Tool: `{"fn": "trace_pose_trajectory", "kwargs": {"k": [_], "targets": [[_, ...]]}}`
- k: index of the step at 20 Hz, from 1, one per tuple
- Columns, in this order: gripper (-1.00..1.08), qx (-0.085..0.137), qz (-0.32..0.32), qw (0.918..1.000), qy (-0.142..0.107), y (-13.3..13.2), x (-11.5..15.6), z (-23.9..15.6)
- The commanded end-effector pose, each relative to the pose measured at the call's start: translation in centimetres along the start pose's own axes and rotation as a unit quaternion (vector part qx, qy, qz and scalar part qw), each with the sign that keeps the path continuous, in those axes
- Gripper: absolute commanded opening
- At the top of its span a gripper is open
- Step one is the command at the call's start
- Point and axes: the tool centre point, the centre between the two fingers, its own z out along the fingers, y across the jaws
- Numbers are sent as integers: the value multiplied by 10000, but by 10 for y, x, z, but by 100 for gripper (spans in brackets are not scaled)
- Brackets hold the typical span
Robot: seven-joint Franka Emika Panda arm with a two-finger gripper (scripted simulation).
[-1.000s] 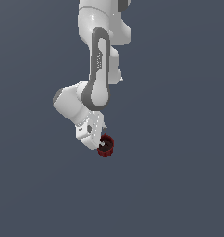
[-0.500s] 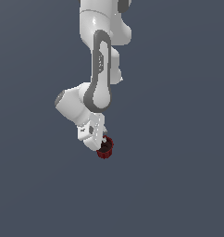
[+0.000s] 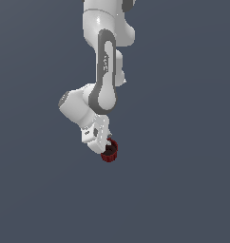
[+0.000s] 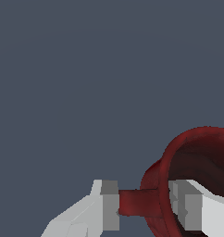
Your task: Pick up the object and move it to a goal position.
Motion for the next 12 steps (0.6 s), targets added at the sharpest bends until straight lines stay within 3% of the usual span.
{"fn": "trace_pose_trajectory", "kwargs": {"k": [1, 12], "targets": [[-100, -11, -18, 10000, 2, -1, 12, 0], [-100, -20, -9, 10000, 0, -12, 88, 9]]}}
